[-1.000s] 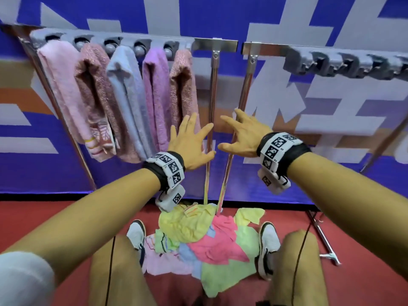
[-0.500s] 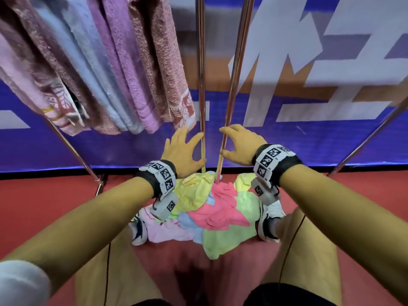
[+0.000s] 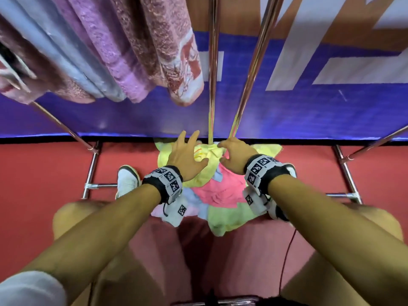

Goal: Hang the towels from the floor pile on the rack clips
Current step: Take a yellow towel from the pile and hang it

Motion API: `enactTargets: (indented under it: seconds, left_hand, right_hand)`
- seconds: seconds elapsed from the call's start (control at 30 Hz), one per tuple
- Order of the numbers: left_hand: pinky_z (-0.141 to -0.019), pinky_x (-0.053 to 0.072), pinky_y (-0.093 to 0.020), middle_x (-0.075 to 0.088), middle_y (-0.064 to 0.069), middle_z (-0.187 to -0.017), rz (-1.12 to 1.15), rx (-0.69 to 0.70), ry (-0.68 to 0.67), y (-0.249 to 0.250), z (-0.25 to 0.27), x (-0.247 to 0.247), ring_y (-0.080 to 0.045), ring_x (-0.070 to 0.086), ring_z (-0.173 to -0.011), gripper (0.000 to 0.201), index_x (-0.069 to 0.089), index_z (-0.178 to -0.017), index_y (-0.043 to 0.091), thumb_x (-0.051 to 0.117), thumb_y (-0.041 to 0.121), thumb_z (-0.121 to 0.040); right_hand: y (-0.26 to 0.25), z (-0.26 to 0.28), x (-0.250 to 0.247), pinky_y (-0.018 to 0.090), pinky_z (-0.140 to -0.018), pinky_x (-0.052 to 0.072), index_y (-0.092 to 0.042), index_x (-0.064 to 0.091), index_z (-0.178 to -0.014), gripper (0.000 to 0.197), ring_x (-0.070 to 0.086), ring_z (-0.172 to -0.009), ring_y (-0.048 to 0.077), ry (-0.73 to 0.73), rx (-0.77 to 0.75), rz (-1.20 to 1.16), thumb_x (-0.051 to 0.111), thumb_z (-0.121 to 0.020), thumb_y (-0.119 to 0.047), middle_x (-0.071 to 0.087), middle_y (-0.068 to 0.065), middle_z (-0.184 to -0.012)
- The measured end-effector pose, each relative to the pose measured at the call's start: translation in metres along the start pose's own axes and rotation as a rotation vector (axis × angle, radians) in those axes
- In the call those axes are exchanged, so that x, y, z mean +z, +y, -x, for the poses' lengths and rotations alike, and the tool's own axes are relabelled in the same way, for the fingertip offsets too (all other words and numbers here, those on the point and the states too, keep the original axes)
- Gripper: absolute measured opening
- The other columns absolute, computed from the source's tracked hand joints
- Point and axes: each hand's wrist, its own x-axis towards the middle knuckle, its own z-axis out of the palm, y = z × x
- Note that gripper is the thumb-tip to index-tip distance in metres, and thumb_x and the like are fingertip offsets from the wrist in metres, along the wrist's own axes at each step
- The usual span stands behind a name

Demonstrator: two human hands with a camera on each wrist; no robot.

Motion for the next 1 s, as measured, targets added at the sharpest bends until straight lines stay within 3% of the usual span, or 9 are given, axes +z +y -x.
enactTargets:
  seconds: [0.23, 0.43, 0.6, 0.67, 0.73, 0.83, 0.93, 1.0]
  left_hand:
    - [-0.112, 0.030, -0.043, 0.003, -0.005, -0.162, -0.033, -0.079, -0.152, -0.035, -0.029, 0.065, -0.034, 0.017, -0.145, 0.086, 0.016, -0.154, 0.035, 0.067, 0.041, -0.085]
    - [-0.113, 0.030, -0.047, 0.003, -0.005, -0.164, 0.000, -0.220, -0.224, -0.079, -0.044, 0.113, -0.032, 0.015, -0.147, 0.084, 0.016, -0.155, 0.031, 0.062, 0.049, -0.088]
    - [-0.116, 0.029, -0.044, 0.011, -0.009, -0.163, 0.088, -0.336, -0.201, -0.109, -0.052, 0.146, -0.033, 0.020, -0.146, 0.080, 0.019, -0.155, 0.027, 0.064, 0.036, -0.089]
    - [-0.116, 0.030, -0.042, 0.016, -0.011, -0.161, 0.140, -0.352, -0.176, -0.121, -0.054, 0.157, -0.033, 0.025, -0.145, 0.078, 0.022, -0.155, 0.024, 0.063, 0.027, -0.089]
    - [-0.114, 0.032, -0.039, 0.023, -0.012, -0.158, 0.168, -0.349, -0.137, -0.132, -0.054, 0.166, -0.032, 0.030, -0.143, 0.076, 0.027, -0.153, 0.020, 0.063, 0.022, -0.087]
    - [-0.112, 0.033, -0.034, 0.028, -0.012, -0.156, 0.187, -0.377, -0.109, -0.146, -0.055, 0.178, -0.030, 0.033, -0.141, 0.074, 0.031, -0.152, 0.018, 0.064, 0.017, -0.086]
    - [-0.110, 0.034, -0.031, 0.031, -0.011, -0.154, 0.205, -0.407, -0.095, -0.150, -0.058, 0.184, -0.028, 0.037, -0.138, 0.072, 0.033, -0.151, 0.018, 0.064, 0.014, -0.085]
    - [-0.108, 0.032, -0.027, 0.033, -0.013, -0.152, 0.227, -0.390, -0.092, -0.149, -0.056, 0.185, -0.028, 0.038, -0.137, 0.071, 0.034, -0.151, 0.015, 0.064, 0.012, -0.087]
  right_hand:
    - [0.018, -0.049, 0.087, 0.039, -0.103, 0.043, -0.018, 0.042, -0.143, 0.056, 0.048, -0.129, 0.031, -0.209, 0.083, -0.022, 0.058, -0.090, -0.029, 0.046, 0.013, -0.143]
    - [0.039, -0.087, 0.135, 0.038, -0.095, 0.047, -0.018, 0.049, -0.138, 0.047, 0.053, -0.122, 0.033, -0.222, 0.113, -0.057, 0.054, -0.092, -0.025, 0.053, 0.012, -0.138]
    - [0.047, -0.119, 0.169, 0.036, -0.087, 0.050, -0.019, 0.060, -0.126, 0.037, 0.060, -0.110, 0.034, -0.254, 0.101, -0.031, 0.052, -0.090, -0.023, 0.062, 0.013, -0.125]
    - [0.051, -0.130, 0.182, 0.038, -0.088, 0.052, -0.016, 0.063, -0.121, 0.035, 0.057, -0.112, 0.035, -0.244, 0.104, -0.001, 0.051, -0.089, -0.022, 0.061, 0.012, -0.125]
    - [0.057, -0.140, 0.193, 0.041, -0.096, 0.048, -0.013, 0.061, -0.124, 0.038, 0.047, -0.125, 0.035, -0.207, 0.103, 0.041, 0.053, -0.088, -0.021, 0.048, 0.013, -0.141]
    - [0.064, -0.158, 0.201, 0.045, -0.111, 0.033, -0.014, 0.058, -0.130, 0.045, 0.018, -0.145, 0.035, -0.140, 0.129, 0.078, 0.059, -0.085, -0.021, 0.011, 0.012, -0.162]
    - [0.072, -0.178, 0.209, 0.046, -0.115, 0.016, -0.019, 0.056, -0.130, 0.043, -0.009, -0.150, 0.032, -0.120, 0.174, 0.080, 0.050, -0.088, -0.020, -0.016, 0.005, -0.163]
    - [0.075, -0.188, 0.215, 0.046, -0.116, 0.012, -0.014, 0.041, -0.142, 0.051, -0.015, -0.150, 0.028, -0.128, 0.203, 0.088, 0.040, -0.092, -0.019, -0.020, 0.003, -0.162]
